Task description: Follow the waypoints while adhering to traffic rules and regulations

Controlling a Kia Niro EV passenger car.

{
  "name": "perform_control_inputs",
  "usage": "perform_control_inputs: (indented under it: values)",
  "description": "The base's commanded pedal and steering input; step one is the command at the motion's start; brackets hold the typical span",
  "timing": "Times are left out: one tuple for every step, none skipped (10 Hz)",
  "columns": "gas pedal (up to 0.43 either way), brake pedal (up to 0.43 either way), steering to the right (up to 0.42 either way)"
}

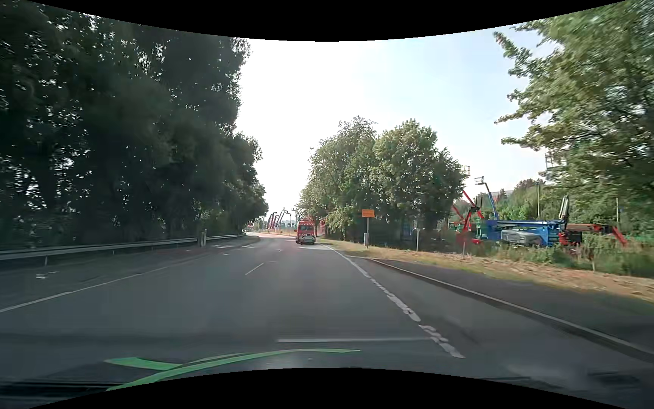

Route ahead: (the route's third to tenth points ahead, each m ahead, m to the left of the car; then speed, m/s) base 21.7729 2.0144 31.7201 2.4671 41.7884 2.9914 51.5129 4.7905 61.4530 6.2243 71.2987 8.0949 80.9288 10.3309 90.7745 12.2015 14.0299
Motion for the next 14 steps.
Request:
perform_control_inputs:
  values:
    - [0.000,0.159,-0.010]
    - [0.000,0.159,-0.010]
    - [0.000,0.159,-0.011]
    - [0.000,0.159,-0.010]
    - [0.000,0.159,-0.010]
    - [0.000,0.165,-0.011]
    - [0.000,0.165,-0.011]
    - [0.000,0.165,-0.010]
    - [0.000,0.171,-0.010]
    - [0.000,0.171,-0.010]
    - [0.000,0.110,-0.010]
    - [0.000,0.000,-0.010]
    - [0.000,0.000,-0.010]
    - [0.000,0.000,-0.010]
